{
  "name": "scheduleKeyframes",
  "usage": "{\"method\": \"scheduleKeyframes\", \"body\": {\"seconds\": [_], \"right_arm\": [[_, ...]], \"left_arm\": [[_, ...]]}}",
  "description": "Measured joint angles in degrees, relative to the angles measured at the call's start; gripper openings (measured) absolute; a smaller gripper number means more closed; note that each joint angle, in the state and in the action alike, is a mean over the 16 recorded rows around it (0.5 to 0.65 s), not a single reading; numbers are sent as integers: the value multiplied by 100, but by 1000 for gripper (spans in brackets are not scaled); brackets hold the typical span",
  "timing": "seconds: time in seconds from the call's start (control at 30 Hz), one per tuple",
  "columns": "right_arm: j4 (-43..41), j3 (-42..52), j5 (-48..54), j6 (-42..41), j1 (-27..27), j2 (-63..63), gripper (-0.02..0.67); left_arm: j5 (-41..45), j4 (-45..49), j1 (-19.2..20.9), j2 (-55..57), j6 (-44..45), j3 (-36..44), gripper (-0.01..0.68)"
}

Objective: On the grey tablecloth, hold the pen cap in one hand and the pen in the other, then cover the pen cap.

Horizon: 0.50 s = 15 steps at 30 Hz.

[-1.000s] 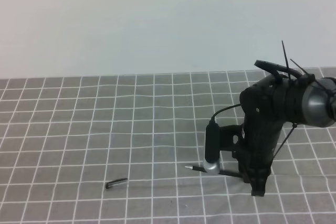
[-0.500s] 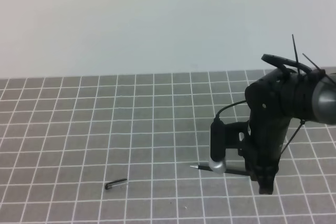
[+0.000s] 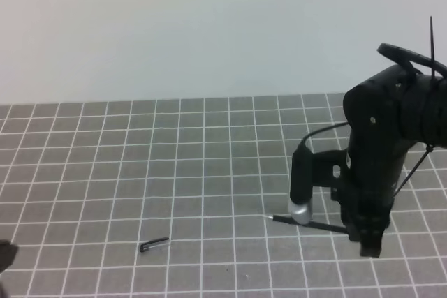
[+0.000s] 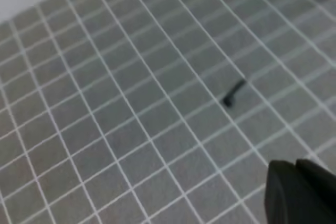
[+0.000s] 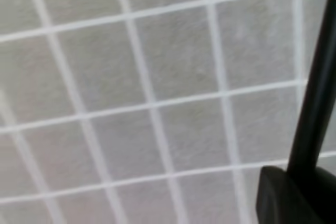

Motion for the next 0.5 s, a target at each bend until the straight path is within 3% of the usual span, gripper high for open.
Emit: {"method": "scheduleKeyframes", "body": {"seconds": [0.3, 0.5], "right_arm": [[677, 0, 786, 216, 0, -77, 76], [1026, 0, 1015, 399, 0, -78, 76]], "left_arm": [[908, -454, -32, 1987, 1342, -1301, 17], [954, -673, -188, 3195, 2053, -1780, 126]]}}
